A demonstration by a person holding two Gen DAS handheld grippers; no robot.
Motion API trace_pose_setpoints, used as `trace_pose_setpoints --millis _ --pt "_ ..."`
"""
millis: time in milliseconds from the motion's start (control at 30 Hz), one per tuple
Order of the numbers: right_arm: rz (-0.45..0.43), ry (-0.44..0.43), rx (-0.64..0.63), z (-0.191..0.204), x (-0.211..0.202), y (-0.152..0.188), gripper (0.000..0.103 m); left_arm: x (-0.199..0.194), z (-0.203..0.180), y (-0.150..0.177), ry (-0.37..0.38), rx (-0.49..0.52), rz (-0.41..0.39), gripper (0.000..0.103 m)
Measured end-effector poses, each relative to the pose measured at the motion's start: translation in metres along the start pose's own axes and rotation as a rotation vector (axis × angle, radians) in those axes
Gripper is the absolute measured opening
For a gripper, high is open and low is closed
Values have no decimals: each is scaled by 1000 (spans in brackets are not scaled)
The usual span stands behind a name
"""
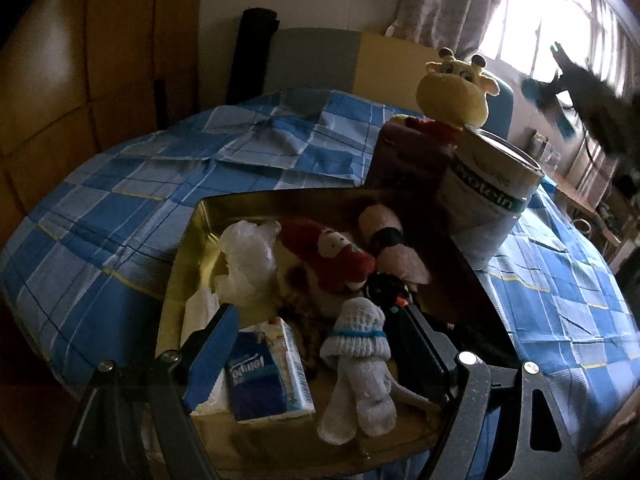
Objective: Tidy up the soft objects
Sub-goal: 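Carry the teal elephant onto the gold tray and open the right tool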
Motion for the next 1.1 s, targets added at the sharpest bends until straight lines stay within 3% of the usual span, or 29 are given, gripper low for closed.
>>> trace_pose_setpoints --millis 167,267,367,500,733,900,1100 --pt "-157 -46 -137 92 -43 -86 27 2 6 -1 -4 -15 7 82" --pt "-214 -98 -242 151 -59 -108 27 4 11 0 -13 -22 12 82" --pt "-268 -202 -385 221 -72 -107 27 5 19 -1 -28 -45 12 82" --pt "-280 -349 -624 302 -87 -56 27 7 34 -2 -59 -79 16 82" --pt "-187 -491 -822 352 -94 54 27 6 58 -2 -114 -133 15 82" --pt "-46 -593 -803 364 -90 136 27 -1 69 -2 -146 -153 2 82" --pt "167 -708 -625 347 -69 220 27 -9 70 1 -162 -155 -6 86"
Point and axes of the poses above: each gripper's, at about its wrist camera, not at the fingertips, and x roughly the way its jaws point, z to its left, y to its underside, the point moved 9 cm from there along x, roughly the way its jaws point, and after that the axes turned 9 degrees about -y, right-handed, at the moved point
